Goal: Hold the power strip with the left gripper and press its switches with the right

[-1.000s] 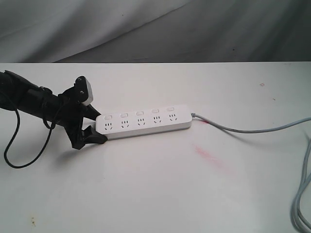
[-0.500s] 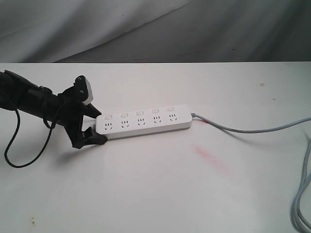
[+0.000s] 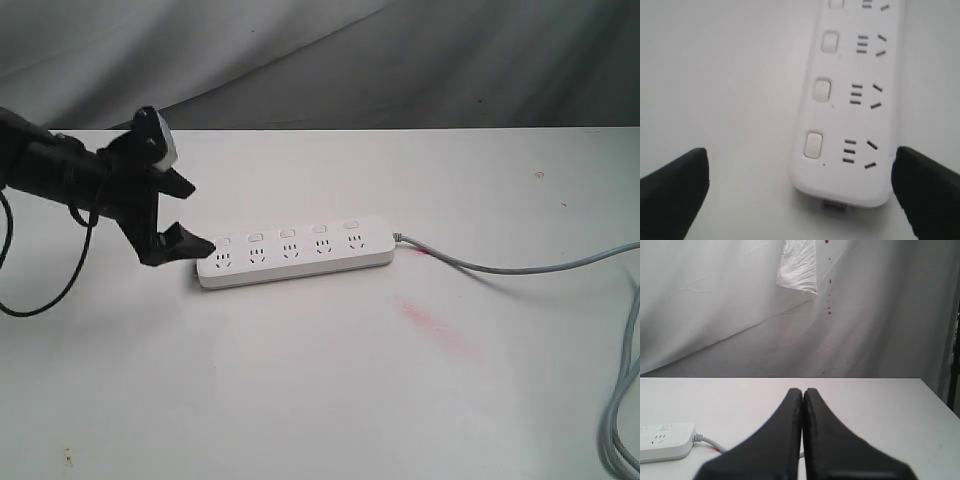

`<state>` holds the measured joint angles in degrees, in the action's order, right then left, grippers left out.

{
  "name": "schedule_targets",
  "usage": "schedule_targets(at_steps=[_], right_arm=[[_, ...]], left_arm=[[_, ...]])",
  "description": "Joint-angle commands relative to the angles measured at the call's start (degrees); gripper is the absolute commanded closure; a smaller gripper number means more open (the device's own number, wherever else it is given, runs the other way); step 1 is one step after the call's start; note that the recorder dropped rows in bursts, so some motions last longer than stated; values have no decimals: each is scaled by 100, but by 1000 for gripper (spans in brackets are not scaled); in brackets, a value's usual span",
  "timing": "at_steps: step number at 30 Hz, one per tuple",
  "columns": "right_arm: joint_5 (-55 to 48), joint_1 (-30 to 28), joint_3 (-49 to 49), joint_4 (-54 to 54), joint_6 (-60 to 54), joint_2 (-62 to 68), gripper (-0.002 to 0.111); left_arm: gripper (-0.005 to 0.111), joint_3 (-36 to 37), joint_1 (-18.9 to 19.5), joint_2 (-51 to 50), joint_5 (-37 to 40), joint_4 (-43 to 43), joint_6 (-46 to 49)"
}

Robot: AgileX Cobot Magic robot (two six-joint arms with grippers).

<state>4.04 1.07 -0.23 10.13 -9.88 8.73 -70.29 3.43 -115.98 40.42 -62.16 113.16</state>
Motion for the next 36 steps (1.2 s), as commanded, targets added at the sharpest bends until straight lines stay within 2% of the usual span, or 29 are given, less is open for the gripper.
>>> schedule_targets(at_steps=[1,4,8,10,13,19,23,24,31,36], right_arm=[[44,-46,23,-7,0,-31,108],[44,-46,23,-7,0,-31,108],[44,-46,23,-7,0,-31,108],[44,-46,23,-7,0,-31,108],[44,-46,23,-7,0,-31,108],[44,-46,23,-7,0,-31,108],[44,-46,23,-7,0,-31,108],[44,-46,23,-7,0,-31,108],[44,-46,23,-7,0,-31,108],[44,-46,23,-7,0,-31,108]], left_arm=[[15,-4,1,734,76,457,-952],[15,-4,1,1162,212,1104,-1648],[18,-4,1,1823,269,2207,-3490],[22,-4,1,2127,504,2699,-4033],[38,-4,1,2603,872,3086,-4428],[80,-4,1,3530,1627,3096,-5272],[104,-4,1,4022,2164,3006,-5361],[107,-4,1,4119,2231,2904,-5361],[107,-4,1,4485,2283,1694,-5610],[107,-4,1,4528,2258,1517,-5610]])
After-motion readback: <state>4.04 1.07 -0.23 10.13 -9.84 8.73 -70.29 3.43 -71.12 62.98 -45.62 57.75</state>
